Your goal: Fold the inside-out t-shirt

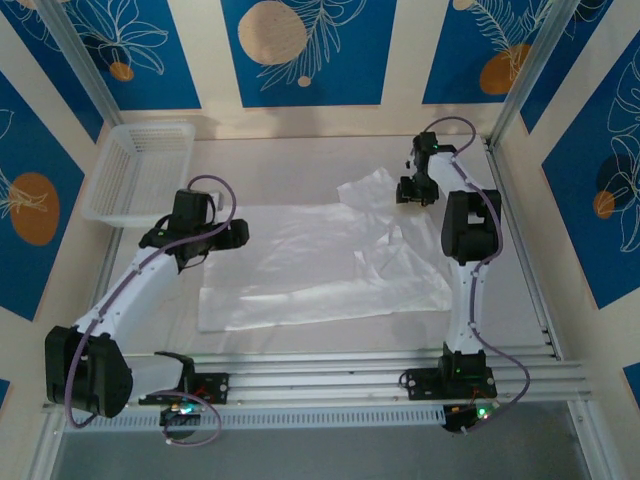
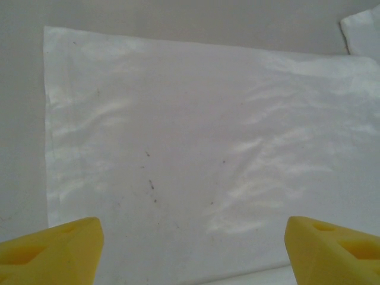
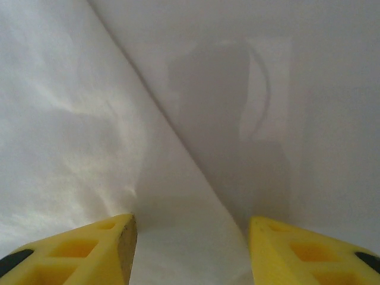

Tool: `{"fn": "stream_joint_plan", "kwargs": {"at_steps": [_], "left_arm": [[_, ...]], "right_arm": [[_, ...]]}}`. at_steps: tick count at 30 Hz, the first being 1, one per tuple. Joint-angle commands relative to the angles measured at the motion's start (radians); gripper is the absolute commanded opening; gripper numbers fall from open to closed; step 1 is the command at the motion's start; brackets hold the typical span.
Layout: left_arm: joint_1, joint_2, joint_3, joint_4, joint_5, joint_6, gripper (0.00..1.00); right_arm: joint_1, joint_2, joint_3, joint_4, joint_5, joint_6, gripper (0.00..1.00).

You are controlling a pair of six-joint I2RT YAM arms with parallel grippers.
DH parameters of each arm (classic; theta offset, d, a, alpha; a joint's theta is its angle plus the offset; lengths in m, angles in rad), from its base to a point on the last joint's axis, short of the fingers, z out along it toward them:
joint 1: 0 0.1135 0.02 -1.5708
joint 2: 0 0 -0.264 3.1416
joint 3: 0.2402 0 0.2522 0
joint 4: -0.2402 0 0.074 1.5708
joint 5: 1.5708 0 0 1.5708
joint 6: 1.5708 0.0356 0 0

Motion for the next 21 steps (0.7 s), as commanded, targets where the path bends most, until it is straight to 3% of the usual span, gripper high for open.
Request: {"fn": "stream_joint_plan", "kwargs": {"at_steps": [1, 4, 8, 11, 14, 21], "left_arm": [[0.003, -0.006, -0.015, 0.023, 0.027, -0.015, 0.8], [0.002, -0.003, -0.014, 0.016, 0.024, -0.01, 0.8], [0.003, 0.033, 0.001, 0.034, -0.017, -0.032, 0.8], [0.005, 0.135, 0.11, -0.052, -0.214, -0.115, 0.76], [0.005, 0.284, 0.275, -0.166, -0.384, -0.171, 0.7], [0.01, 0.57, 0.491, -0.168, -0.532, -0.166, 0.66]], "right_arm": [[0.007, 0.027, 0.023, -0.076, -0.011, 0.002, 0.52], [0.006, 0.033, 0.004, -0.076, -0.006, 0.005, 0.51], [0.006, 0.038, 0.03, -0.09, -0.008, 0.004, 0.21], [0.006, 0.013, 0.094, -0.129, -0.015, 0.015, 0.0], [0.005, -0.066, 0.087, -0.113, -0.037, 0.028, 0.0], [-0.002, -0.182, -0.051, -0.037, -0.053, 0.056, 0.0]]}}
